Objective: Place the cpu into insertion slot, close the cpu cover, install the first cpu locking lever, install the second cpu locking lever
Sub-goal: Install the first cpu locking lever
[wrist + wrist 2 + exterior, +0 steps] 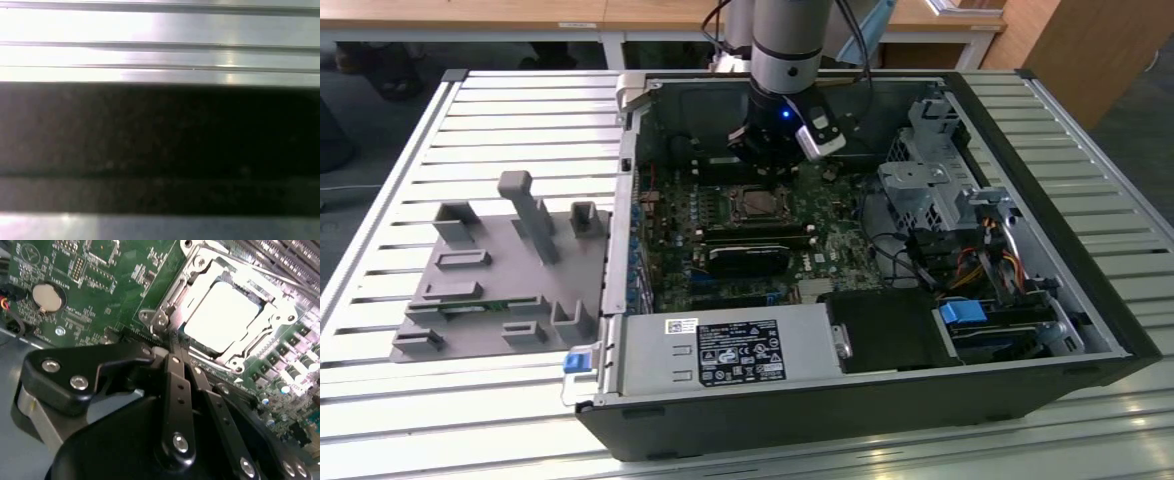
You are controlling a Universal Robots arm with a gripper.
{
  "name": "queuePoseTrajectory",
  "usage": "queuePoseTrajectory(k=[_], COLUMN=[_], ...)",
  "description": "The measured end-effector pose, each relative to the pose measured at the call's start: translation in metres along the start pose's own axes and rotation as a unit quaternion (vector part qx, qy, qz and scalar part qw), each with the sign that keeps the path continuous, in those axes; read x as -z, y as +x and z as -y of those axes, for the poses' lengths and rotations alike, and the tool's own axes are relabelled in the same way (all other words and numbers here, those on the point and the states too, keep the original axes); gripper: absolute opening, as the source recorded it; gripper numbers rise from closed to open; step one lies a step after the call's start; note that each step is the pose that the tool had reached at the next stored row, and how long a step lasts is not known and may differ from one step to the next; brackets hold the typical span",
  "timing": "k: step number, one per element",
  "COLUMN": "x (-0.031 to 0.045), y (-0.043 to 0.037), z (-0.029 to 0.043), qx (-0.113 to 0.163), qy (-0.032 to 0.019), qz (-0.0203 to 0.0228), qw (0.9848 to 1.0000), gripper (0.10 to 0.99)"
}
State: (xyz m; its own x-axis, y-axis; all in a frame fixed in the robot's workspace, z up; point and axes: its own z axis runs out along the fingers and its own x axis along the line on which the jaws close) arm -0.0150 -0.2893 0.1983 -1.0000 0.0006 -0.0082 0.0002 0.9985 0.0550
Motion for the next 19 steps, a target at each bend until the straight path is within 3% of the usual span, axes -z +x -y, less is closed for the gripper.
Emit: queuePoseTrajectory(k=[14,19], x=[-0.0033,-0.0011], y=[-0.0002,-0.0005], z=[-0.0022,-0.0029], qx=[0.0,0.0], qy=[0.0019,0.0002], qz=[-0.0003,0.0007], qw=[1.0,1.0], gripper=[0.106,0.106])
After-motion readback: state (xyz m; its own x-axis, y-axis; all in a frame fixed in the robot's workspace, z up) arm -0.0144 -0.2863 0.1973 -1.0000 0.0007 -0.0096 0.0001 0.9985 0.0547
